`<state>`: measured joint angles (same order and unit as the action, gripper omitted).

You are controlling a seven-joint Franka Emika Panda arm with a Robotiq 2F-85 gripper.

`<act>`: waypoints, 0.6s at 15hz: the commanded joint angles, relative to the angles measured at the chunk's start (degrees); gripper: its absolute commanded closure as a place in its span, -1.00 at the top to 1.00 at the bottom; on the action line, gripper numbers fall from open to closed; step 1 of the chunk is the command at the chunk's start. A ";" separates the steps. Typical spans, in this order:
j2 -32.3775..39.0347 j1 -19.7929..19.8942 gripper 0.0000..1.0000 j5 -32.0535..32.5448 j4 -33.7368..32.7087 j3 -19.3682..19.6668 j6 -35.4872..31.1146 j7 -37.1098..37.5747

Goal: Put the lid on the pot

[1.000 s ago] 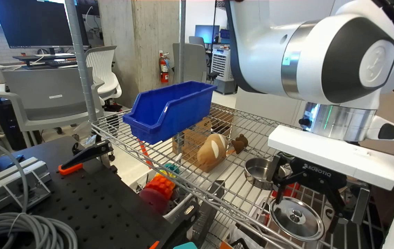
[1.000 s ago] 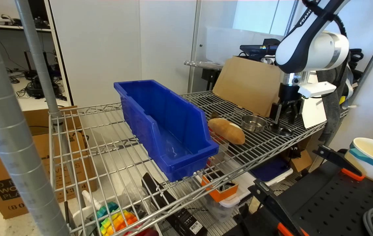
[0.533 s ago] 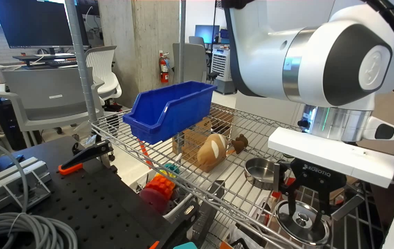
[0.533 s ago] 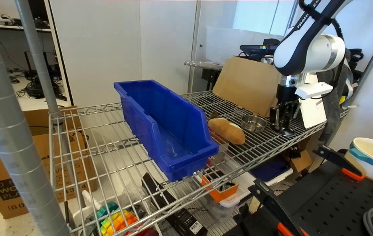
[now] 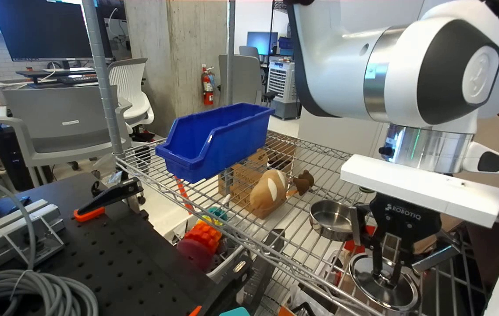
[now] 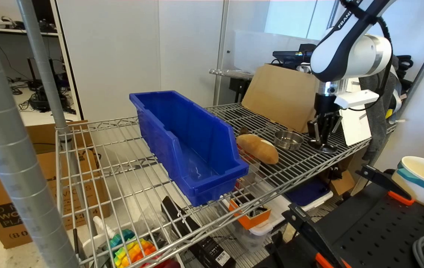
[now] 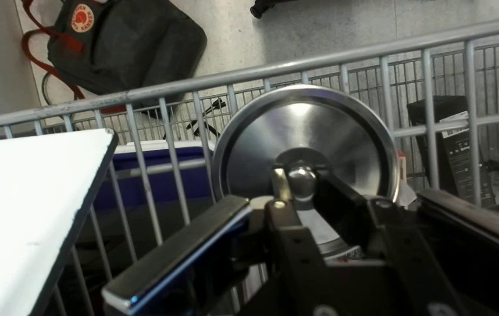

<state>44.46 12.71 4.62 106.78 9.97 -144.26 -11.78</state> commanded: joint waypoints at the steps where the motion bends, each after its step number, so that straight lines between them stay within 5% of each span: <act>1: -7.40 -0.58 -0.89 1.07 2.77 -0.44 7.13 0.37; 5: -12.96 -2.16 -0.89 1.78 2.94 -0.58 9.78 1.87; 9: -10.73 -2.05 -0.89 -2.30 -1.99 -3.76 9.80 3.17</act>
<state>32.15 10.50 4.41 107.60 8.31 -135.41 -10.15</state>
